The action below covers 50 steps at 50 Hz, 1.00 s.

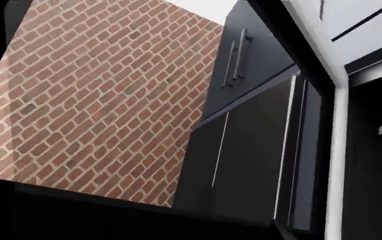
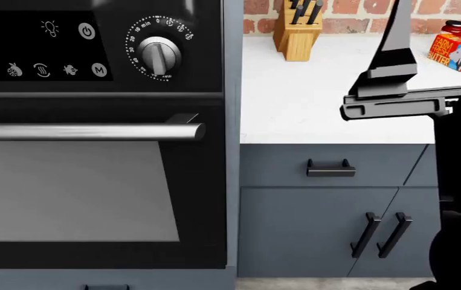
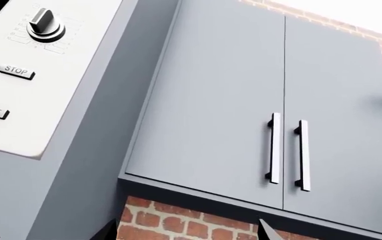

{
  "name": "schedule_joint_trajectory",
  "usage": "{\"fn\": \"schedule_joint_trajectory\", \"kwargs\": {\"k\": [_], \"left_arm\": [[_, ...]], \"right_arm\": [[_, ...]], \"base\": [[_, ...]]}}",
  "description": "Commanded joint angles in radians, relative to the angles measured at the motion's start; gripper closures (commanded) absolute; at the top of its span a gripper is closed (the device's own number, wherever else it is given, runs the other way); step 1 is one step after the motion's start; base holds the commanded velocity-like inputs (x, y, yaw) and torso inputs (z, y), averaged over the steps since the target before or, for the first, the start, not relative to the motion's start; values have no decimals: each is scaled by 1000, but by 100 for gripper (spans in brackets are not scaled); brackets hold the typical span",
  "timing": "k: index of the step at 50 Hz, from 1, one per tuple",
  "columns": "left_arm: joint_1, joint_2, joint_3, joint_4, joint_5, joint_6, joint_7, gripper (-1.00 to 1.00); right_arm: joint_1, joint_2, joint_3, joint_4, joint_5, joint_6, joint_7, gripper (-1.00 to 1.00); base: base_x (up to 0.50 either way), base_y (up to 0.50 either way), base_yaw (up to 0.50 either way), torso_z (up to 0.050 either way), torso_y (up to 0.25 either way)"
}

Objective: Open the microwave door

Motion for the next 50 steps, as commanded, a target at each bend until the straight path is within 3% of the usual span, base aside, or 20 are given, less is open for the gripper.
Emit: {"fn": "schedule_joint_trajectory", "kwargs": {"k": [1,17,33,43,50], "left_arm": [[-14,-115,106,-250,79,88,18,-100],[-219,-138,309,-505,220,178,55,-100],[-336,-200,399,-694,323,244,78,-100],[-519,-240,543,-809,515,293,133,-100],[-578,-307,578,-827,595,302,165,-100]], "right_arm": [[15,-1,-25,0,-31,18,-6,-100],[22,21,-55,29,-4,13,46,-100],[27,40,-115,65,8,4,109,-100],[25,50,-123,69,15,2,135,-100],[33,62,-127,67,17,14,141,-100]], "base": [[0,0,0,0,0],[0,0,0,0,0],[0,0,0,0,0],[0,0,0,0,0],[0,0,0,0,0]]}}
